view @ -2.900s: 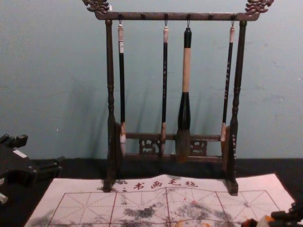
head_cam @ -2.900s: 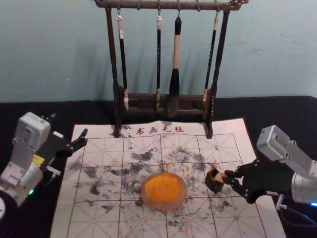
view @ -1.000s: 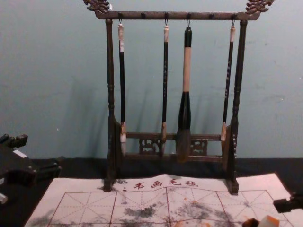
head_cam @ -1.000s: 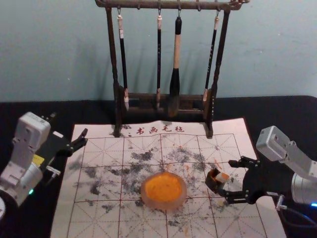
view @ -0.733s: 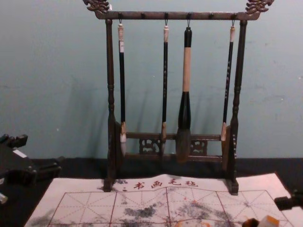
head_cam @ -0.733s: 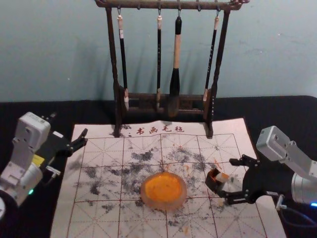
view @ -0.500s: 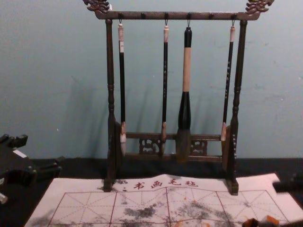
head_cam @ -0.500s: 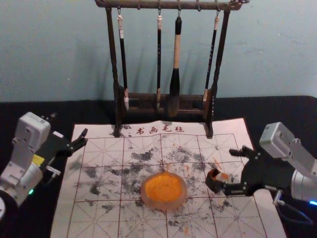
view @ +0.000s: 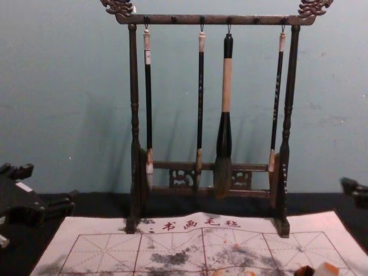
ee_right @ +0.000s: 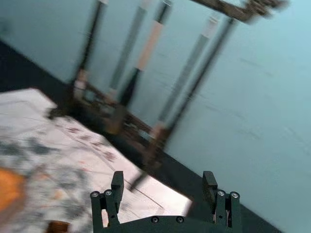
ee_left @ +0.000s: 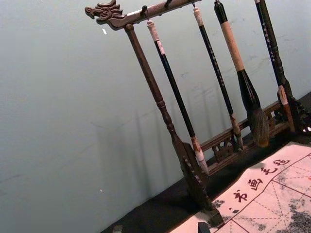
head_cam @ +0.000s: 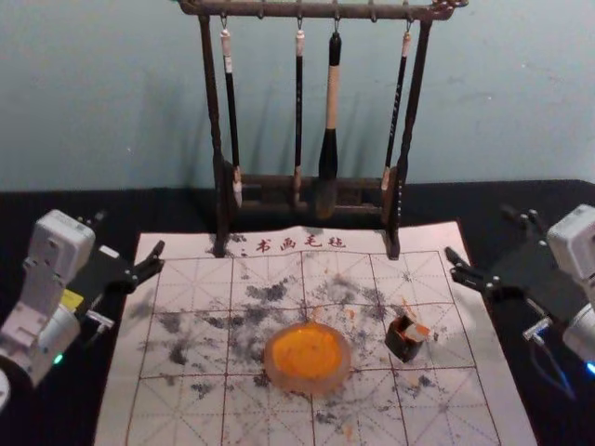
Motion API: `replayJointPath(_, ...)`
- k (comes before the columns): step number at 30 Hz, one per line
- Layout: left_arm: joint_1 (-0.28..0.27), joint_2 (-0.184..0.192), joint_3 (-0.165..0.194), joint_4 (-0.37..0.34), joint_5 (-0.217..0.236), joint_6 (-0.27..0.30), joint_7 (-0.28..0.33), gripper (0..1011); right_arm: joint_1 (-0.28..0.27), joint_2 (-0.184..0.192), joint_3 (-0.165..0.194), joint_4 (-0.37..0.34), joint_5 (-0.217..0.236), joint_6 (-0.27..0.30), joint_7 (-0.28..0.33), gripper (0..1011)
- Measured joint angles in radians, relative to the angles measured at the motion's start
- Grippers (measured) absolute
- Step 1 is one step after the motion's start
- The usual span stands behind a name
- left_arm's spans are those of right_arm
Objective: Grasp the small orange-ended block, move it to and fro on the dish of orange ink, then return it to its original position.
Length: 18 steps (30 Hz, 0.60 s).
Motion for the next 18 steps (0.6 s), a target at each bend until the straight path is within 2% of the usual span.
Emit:
replayJointPath(1,0.000,0.000,0.000,0.000,0.000,0.000,0.000,1001,-0.017,-0.020,0.009,0.009,-0.018,-0.002,-0.043,1000)
replayJointPath(4,0.000,0.000,0.000,0.000,0.000,0.000,0.000,1001,-0.037,-0.044,0.021,0.027,-0.037,0.000,-0.090,1000)
replayJointPath(5,0.000,0.000,0.000,0.000,0.000,0.000,0.000,1001,-0.051,-0.062,0.030,0.040,-0.049,0.003,-0.123,1000)
replayJointPath(6,0.000,0.000,0.000,0.000,0.000,0.000,0.000,1001,-0.051,-0.062,0.030,0.040,-0.049,0.003,-0.123,1000)
replayJointPath(8,0.000,0.000,0.000,0.000,0.000,0.000,0.000,1001,-0.076,-0.094,0.041,0.068,-0.075,-0.002,-0.179,1000)
replayJointPath(13,0.000,0.000,0.000,0.000,0.000,0.000,0.000,1001,-0.092,-0.127,0.048,0.101,-0.100,-0.012,-0.217,1000)
replayJointPath(18,0.000,0.000,0.000,0.000,0.000,0.000,0.000,1001,-0.090,-0.139,0.055,0.118,-0.096,-0.014,-0.201,1000)
